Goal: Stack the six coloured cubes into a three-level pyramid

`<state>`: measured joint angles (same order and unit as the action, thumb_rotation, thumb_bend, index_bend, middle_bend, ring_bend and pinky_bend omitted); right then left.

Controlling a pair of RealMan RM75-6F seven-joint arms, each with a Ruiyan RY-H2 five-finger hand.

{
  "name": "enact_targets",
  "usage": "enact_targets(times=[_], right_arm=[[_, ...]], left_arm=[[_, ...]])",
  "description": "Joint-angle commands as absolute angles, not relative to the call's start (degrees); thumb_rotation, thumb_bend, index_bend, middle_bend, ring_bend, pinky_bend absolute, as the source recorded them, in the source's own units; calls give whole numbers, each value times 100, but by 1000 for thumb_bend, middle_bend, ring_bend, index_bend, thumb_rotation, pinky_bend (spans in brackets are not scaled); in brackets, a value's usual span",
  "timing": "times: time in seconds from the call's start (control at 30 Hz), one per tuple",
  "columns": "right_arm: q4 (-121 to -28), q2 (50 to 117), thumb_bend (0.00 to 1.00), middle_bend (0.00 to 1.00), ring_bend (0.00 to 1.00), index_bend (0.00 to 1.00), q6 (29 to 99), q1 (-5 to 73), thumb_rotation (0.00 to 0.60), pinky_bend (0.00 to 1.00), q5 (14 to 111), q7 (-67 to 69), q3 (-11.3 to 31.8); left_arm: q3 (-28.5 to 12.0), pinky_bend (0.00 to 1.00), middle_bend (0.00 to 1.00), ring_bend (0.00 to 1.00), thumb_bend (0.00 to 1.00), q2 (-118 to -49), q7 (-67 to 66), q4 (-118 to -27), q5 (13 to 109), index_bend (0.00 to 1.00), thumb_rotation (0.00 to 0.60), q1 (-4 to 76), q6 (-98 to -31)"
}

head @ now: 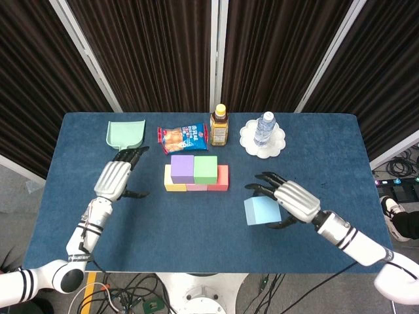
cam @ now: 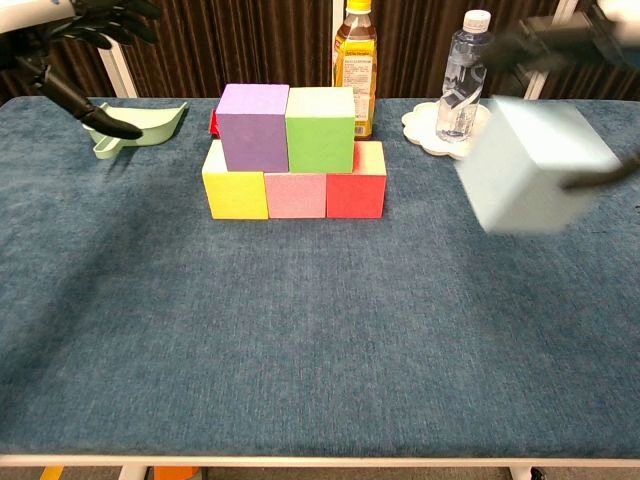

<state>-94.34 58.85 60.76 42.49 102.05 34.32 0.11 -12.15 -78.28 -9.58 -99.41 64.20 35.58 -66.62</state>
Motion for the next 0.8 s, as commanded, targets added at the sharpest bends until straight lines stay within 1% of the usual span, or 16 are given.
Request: enact_targets(times=[0.03,0.1,0.2,0.33,0.5,0.63,0.8], right_arm=[[-9786,5766,180,443,51,131,5479,4736,600,0,9701,3419,448],[-9877,5756,175,439,51,131,5167,4971,600,0,9388,3309,684],[-9912,5800,166,434,51,132,4657,5309,600,0,8753,3089,1036],[-9782,6044,158,428,51,132,4009,5757,600,0,7861,2611,1383],[-9459,6432,158,425,50,132,3420,6255,600,0,7069,2190,1605],[-8977,6733,158,424,50,132,2925,6698,600,0,6571,1995,1741],[-8529,7028,157,424,48,132,2626,7083,600,0,6170,1750,1816]], left_arm=[[-1096,110,114,103,18,-7881,-1219,-9808,6570,110,600,3431,-6928],[-1025,110,114,103,18,-7902,-1378,-9734,6712,131,600,3349,-7127],[-942,109,114,103,18,-7945,-1446,-9695,6891,132,600,3207,-7381],[-867,108,114,103,18,-7948,-1239,-9730,7060,132,600,3058,-7494],[-814,108,114,103,18,-7847,-953,-9764,7157,132,600,2977,-7379],[-840,108,114,103,18,-7796,-717,-9691,7168,132,600,2918,-7318],[-881,108,114,103,18,-7780,-544,-9616,7166,132,600,2856,-7288]])
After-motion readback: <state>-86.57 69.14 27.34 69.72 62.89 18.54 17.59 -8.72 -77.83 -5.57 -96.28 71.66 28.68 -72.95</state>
